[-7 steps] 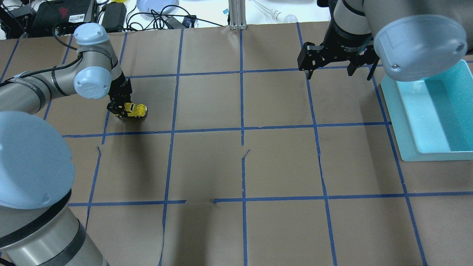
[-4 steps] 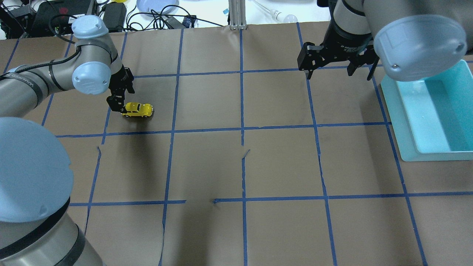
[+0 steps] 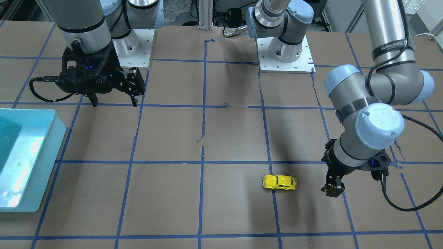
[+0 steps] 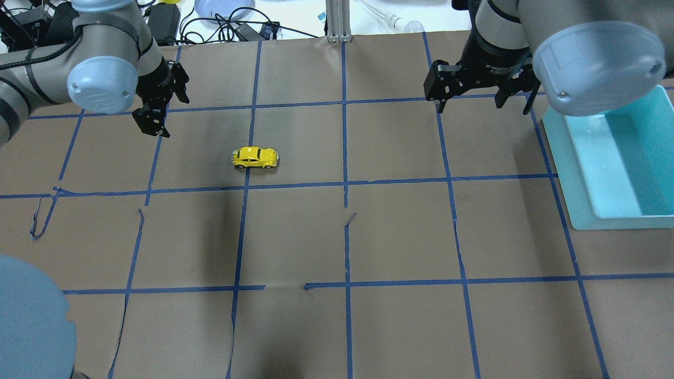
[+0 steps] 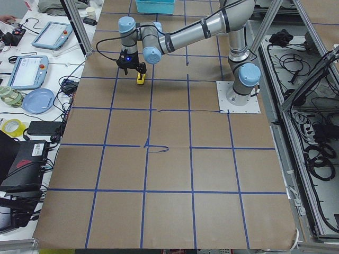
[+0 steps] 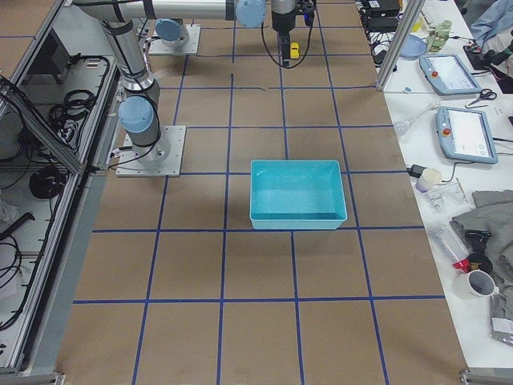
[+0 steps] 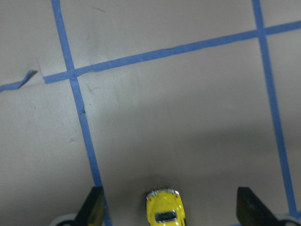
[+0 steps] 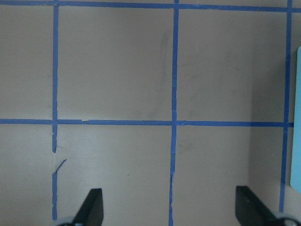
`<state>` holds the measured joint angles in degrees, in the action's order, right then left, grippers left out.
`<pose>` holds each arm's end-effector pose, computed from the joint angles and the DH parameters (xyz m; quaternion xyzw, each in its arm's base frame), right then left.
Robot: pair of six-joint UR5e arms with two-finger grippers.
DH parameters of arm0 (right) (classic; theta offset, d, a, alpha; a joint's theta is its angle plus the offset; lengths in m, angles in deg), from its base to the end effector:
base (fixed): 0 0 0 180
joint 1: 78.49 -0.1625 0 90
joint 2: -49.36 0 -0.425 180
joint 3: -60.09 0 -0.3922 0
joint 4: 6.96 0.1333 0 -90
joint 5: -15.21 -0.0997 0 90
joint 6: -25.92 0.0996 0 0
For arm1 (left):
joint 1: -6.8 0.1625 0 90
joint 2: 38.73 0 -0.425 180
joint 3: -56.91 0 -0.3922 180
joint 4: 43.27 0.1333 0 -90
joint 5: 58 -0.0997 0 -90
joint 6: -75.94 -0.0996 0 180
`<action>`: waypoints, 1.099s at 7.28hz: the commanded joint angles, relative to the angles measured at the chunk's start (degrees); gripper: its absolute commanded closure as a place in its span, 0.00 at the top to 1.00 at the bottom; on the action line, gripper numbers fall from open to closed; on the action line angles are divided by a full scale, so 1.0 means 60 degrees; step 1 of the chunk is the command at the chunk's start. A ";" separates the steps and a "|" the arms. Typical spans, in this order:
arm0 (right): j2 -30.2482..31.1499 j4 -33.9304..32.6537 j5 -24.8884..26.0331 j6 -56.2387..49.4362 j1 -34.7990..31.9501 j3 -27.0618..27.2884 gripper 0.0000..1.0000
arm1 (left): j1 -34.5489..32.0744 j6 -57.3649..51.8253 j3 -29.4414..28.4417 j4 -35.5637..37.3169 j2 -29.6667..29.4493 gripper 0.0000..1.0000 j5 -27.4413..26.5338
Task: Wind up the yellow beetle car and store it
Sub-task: 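Open the left gripper and lift it back away from the car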
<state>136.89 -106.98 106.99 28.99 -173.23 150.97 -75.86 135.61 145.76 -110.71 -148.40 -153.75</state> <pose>0.1728 -0.5079 0.4769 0.0136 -0.9981 0.0591 0.0115 -0.0429 -0.6320 0.3463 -0.5524 0.8313 -0.0537 0.0295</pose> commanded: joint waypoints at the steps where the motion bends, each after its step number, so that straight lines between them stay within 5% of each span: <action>1: 0.0000 0.0001 0.0011 0.0000 0.0000 0.0000 1.00 | -0.0052 -0.3136 -0.0057 -0.0896 0.1193 1.00 0.0064; 4: 0.0000 -0.0014 -0.0004 -0.0015 0.0000 0.0000 1.00 | -0.0970 -0.4507 -0.0204 -0.1823 0.2120 1.00 0.0430; 8: 0.0000 0.0001 0.0011 -0.0088 0.0000 0.0000 1.00 | -0.1312 -0.9312 -0.0058 -0.2571 0.2413 1.00 0.1178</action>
<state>136.93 -106.98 106.99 28.69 -173.23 150.97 -83.54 86.63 145.08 -125.01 -134.78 -148.03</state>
